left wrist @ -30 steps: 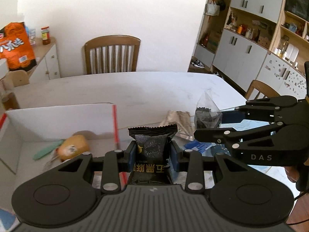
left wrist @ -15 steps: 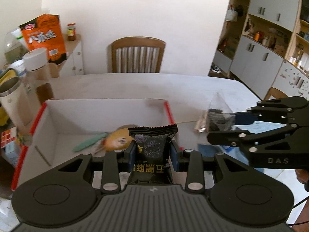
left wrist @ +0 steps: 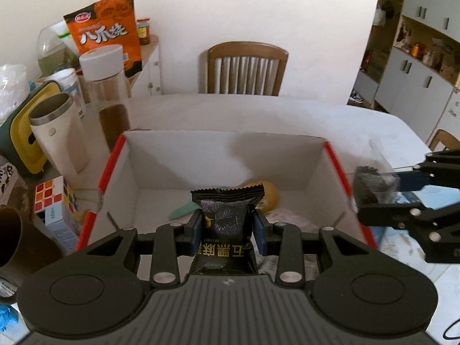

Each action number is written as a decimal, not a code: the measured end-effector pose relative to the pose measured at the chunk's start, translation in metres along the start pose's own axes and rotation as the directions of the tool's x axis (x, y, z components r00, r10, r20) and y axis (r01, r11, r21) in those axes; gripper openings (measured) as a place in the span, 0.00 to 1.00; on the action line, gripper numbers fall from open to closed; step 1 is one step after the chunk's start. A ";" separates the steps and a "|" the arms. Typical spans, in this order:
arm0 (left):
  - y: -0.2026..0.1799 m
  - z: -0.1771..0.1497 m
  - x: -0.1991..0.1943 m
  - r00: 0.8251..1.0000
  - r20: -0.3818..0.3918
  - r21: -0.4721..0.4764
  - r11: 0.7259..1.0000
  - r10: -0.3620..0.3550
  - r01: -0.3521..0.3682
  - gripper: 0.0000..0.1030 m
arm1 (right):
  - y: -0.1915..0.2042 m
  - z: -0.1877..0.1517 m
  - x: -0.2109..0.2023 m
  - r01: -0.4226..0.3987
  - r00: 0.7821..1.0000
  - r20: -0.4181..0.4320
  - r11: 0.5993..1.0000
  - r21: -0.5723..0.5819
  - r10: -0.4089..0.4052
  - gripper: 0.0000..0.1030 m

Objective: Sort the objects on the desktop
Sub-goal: 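Carry the black packet and clear bag with both grippers toward the red box, then open the left gripper to drop the black packet while the right gripper releases the clear bag, then move both tools back to the silver foil packet and blue packet on the glass tray, then grasp the silver foil packet with the left gripper while the right gripper grasps the blue packet, then carry the silver foil packet and blue packet with both grippers over the red box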

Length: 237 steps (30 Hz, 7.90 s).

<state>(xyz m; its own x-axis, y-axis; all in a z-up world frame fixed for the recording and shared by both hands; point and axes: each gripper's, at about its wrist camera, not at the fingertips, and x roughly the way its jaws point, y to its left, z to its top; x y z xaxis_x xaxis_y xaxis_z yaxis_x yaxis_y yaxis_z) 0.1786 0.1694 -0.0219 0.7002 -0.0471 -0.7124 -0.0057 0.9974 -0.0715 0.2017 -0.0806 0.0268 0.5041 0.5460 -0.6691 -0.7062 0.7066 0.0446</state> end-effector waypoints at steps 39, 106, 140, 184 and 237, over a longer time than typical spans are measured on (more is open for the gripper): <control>0.034 0.013 0.092 0.963 -0.267 0.018 1.000 0.023 -0.019 0.34 | 0.003 0.017 0.108 0.024 0.990 -0.139 0.999 -0.025 -0.028 0.38; -0.056 -0.008 -0.010 0.995 -0.085 0.052 0.997 -0.044 0.049 1.00 | -0.032 -0.024 -0.028 0.056 0.997 0.049 0.997 0.056 -0.059 0.83; -0.234 0.028 0.052 0.978 -0.074 0.199 0.958 -0.196 0.207 1.00 | -0.158 -0.135 -0.065 0.219 0.976 -0.058 0.945 0.244 -0.211 0.84; -0.290 0.040 0.199 0.982 -0.103 0.240 0.954 -0.157 0.178 1.00 | -0.183 -0.156 0.018 0.269 0.963 -0.111 0.920 0.286 -0.247 0.92; -0.265 0.040 0.172 0.985 -0.108 0.241 0.958 -0.133 0.156 0.57 | -0.169 -0.155 0.000 0.273 0.962 -0.097 0.931 0.243 -0.256 0.56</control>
<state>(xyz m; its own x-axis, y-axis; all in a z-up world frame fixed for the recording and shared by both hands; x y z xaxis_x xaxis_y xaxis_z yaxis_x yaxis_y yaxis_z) 0.3293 -0.1008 -0.0978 0.6132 -0.1854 -0.7679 0.2763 0.9610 -0.0113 0.2445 -0.2696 -0.0958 0.6172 0.3003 -0.7272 -0.3992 0.9160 0.0395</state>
